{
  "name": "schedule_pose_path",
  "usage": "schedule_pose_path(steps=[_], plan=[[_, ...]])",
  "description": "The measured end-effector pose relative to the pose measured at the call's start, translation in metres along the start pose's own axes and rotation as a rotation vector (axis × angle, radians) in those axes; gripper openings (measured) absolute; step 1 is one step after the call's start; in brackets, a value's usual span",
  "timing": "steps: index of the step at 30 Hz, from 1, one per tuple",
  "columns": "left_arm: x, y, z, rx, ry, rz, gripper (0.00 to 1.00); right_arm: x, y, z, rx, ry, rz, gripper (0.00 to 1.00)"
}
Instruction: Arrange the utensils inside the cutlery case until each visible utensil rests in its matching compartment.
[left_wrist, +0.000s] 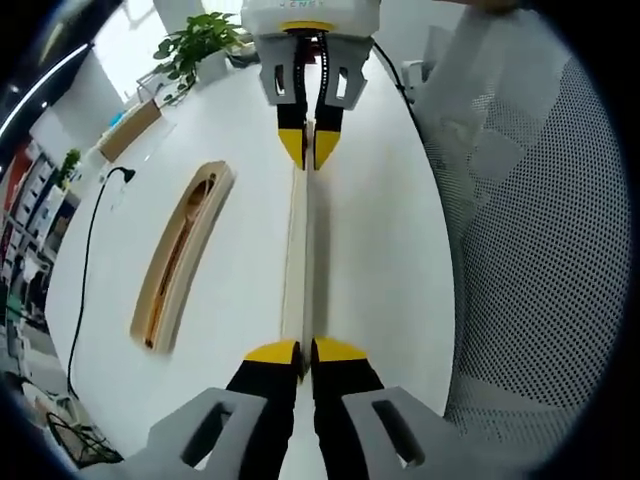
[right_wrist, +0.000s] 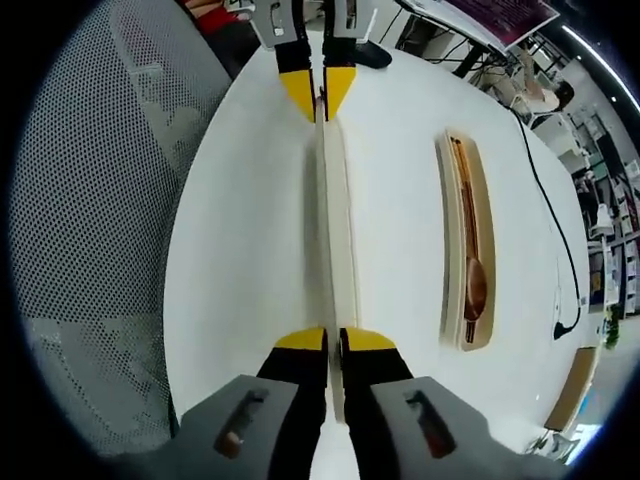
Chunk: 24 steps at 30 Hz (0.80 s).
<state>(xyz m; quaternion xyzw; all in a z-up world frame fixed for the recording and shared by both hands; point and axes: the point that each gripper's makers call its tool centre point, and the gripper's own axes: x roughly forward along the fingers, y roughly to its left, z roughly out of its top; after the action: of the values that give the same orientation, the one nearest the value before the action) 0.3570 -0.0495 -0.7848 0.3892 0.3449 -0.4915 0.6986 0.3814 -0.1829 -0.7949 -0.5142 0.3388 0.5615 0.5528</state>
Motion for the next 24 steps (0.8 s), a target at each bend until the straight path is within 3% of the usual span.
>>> schedule_pose_path(steps=[15, 24], plan=[[-0.001, -0.002, 0.002, -0.015, -0.015, -0.026, 0.04, -0.004, 0.010, -0.001, 0.017, -0.010, 0.070, 0.01], [-0.002, -0.007, 0.004, -0.075, -0.007, -0.072, 0.05, -0.006, 0.016, -0.003, 0.062, -0.013, 0.117, 0.01]])
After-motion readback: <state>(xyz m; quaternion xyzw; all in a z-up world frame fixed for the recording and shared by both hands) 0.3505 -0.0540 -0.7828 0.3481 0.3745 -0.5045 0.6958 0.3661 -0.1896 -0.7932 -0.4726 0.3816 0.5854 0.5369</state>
